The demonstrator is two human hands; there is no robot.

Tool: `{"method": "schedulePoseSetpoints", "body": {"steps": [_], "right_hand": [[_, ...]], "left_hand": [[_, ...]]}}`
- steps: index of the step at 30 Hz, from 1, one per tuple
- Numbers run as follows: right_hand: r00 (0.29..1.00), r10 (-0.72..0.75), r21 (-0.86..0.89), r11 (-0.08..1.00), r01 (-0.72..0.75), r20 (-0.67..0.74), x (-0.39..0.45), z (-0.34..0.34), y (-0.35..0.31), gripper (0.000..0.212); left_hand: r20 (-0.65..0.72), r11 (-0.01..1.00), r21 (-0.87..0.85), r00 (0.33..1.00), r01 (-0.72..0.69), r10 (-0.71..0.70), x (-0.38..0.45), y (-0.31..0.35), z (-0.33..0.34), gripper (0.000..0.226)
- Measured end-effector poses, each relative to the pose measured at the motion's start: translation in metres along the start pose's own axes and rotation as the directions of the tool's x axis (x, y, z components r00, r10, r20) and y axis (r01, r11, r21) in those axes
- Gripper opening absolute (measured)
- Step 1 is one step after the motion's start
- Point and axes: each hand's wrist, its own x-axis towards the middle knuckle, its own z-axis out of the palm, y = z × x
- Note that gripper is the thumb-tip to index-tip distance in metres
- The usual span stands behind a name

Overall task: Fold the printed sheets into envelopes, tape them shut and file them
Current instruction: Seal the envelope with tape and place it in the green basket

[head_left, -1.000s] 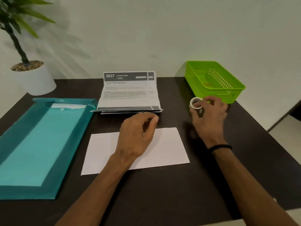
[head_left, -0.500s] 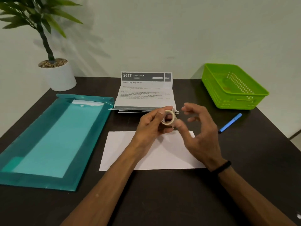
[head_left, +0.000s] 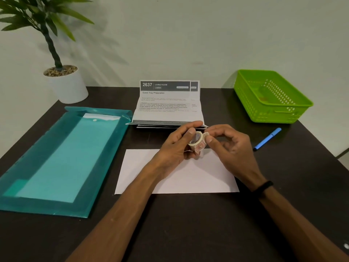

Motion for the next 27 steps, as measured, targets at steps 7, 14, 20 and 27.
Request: {"method": "schedulePoseSetpoints", "body": {"steps": [7, 14, 20, 27], "right_hand": [[1.0, -0.019, 0.006, 1.0, 0.019, -0.008, -0.0002, 0.0012, 0.0002, 0.01], [1.0, -0.011, 0.018, 1.0, 0.011, -0.017, -0.0001, 0.003, -0.0002, 0.016], [1.0, -0.013, 0.041, 0.999, 0.014, -0.022, -0.0015, 0.0039, -0.0017, 0.006], [0.999, -0.014, 0.03, 0.999, 0.015, -0.035, -0.0024, 0.0057, -0.0001, 0.005]], "left_hand": [[-0.081, 1.0, 0.001, 0.997, 0.018, -0.018, 0.0028, -0.0033, 0.0008, 0.028], [-0.084, 0.997, -0.071, 0.996, 0.037, -0.043, 0.0036, -0.002, 0.0002, 0.03], [-0.106, 0.994, -0.085, 0.992, 0.064, -0.073, 0.0051, -0.0027, -0.0004, 0.031], [-0.163, 0.993, -0.099, 0.983, 0.068, -0.084, 0.0071, -0.0039, 0.0, 0.03]]}}
